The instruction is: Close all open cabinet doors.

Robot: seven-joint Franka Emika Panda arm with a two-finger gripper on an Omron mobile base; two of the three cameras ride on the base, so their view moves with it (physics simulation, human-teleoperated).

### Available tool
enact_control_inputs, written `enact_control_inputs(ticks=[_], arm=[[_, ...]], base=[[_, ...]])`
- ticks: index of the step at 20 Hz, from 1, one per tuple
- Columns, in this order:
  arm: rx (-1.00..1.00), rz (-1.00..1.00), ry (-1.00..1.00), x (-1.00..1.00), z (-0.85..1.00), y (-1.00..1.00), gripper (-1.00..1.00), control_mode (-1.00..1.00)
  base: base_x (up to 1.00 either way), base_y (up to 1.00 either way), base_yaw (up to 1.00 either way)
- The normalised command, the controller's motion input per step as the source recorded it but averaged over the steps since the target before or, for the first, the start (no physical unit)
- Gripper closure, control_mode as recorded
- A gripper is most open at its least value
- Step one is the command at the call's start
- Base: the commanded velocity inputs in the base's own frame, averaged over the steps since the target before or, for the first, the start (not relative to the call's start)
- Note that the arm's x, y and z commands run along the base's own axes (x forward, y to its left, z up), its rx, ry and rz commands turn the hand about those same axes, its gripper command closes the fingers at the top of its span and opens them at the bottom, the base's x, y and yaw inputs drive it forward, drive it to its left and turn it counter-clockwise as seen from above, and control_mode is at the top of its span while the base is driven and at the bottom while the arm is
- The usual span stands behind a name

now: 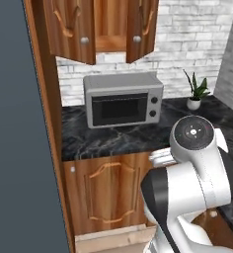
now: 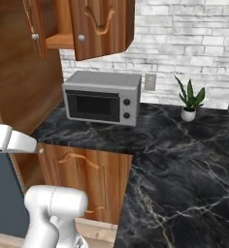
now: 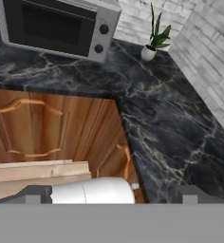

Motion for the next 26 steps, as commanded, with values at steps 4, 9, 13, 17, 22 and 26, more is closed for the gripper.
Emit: enact_control_inputs(ticks=[4, 9, 13, 17, 22, 26], arm=[[0.0, 0.0, 0.0, 0.0, 0.0, 0.0, -1.0, 1.0], [0.0, 0.0, 0.0, 0.0, 0.0, 0.0, -1.0, 1.0], [0.0, 0.0, 0.0, 0.0, 0.0, 0.0, -1.0, 1.0], [0.0, 0.0, 0.0, 0.0, 0.0, 0.0, -1.0, 1.0], [0.0, 0.0, 0.0, 0.0, 0.0, 0.0, -1.0, 1.0], [0.0, 0.0, 0.0, 0.0, 0.0, 0.0, -1.0, 1.0]], base=[[0.56, 0.27, -0.07], [0.5, 0.29, -0.06], [0.46, 0.29, -0.06], [0.29, 0.34, -0.03], [0.26, 0.33, -0.03], [0.44, 0.18, -0.05]])
